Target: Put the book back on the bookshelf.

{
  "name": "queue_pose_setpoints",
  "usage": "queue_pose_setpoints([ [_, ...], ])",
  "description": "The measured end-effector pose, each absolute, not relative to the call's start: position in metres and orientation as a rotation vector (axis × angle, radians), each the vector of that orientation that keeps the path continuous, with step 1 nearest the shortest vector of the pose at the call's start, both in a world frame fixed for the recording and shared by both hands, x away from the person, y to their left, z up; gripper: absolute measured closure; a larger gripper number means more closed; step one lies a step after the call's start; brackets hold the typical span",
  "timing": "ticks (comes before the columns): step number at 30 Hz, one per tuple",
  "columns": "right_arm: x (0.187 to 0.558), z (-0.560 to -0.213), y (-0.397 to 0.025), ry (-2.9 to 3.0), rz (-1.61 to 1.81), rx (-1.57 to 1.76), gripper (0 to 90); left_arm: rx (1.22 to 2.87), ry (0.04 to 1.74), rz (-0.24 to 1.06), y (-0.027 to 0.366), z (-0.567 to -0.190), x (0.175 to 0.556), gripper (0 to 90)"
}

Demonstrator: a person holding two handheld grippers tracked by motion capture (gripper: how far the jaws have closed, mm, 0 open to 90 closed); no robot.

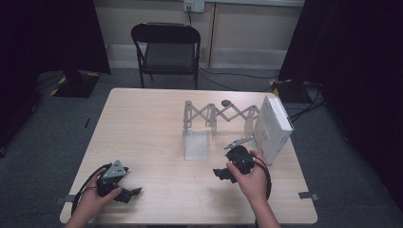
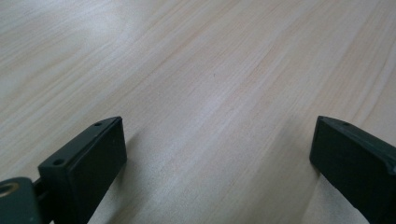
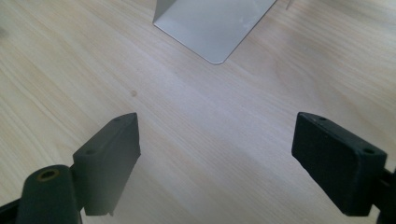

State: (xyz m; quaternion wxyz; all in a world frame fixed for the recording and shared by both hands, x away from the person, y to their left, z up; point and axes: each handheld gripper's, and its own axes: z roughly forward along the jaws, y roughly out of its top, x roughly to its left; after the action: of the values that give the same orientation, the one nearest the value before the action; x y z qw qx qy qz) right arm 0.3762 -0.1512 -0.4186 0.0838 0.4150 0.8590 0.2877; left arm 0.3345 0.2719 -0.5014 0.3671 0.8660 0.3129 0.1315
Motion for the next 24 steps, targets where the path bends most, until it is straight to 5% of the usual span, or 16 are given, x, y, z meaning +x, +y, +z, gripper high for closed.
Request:
queue_pose_setpoints([
  [24,0.372,-0.455,-0.117,2.642,0.866,1.18,15.2,2.225,0.804,0.338,0.272,-0.501,0.334,3.4],
])
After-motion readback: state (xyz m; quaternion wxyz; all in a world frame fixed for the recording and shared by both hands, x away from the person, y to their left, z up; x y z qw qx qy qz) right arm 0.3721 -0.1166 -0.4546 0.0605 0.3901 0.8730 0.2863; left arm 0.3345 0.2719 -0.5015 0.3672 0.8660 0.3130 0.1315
